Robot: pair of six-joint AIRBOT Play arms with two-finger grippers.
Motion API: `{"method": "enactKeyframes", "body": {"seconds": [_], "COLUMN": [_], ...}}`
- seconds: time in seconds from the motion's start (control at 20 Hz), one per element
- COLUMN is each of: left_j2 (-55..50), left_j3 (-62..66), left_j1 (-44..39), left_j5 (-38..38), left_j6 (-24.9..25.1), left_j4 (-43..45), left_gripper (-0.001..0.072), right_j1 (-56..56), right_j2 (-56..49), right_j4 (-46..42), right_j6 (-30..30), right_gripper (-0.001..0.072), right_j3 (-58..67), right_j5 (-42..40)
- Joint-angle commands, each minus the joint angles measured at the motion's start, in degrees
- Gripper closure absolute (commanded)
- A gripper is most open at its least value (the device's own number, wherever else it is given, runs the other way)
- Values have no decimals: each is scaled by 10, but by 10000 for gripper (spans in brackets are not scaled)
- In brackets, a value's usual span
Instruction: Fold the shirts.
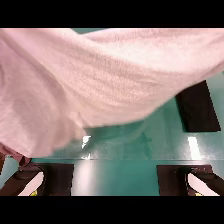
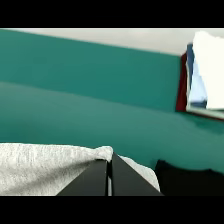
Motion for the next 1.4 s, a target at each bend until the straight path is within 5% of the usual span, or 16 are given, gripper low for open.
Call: {"method": "enactKeyframes", "body": {"seconds": [0.0, 0.3, 0.65, 0.7, 0.75, 0.8, 1.05, 1.35], "left_j2": [-64, -271, -415, -414, -413, -410, -323, -185], "left_j3": [-72, -214, -220, -215, -206, -195, -217, -512], "left_j1": [1, 1, 1, 1, 1, 5, 53, 55], "left_j5": [-49, -47, 51, 48, 38, 19, -61, -30], "left_j6": [-5, 2, 30, 30, 28, 17, -21, -32], "left_j4": [18, 18, 18, 18, 20, 22, 38, 43], "left_gripper": [687, 686, 683, 549, 228, 162, 168, 168], "right_j1": [0, 0, 0, 0, -5, -8, -36, -43], "right_j2": [-67, -268, -439, -444, -440, -433, -314, -147], "right_j4": [1, 5, 76, 86, 96, 103, 106, 109], "right_j6": [8, -10, -9, -10, -10, -10, -40, -44], "right_gripper": [704, 704, 700, 628, 383, 307, 307, 307], "right_j3": [-52, -143, -46, -40, -47, -59, -199, -411], "right_j5": [25, 10, -33, -35, -44, -49, -35, -87]}}
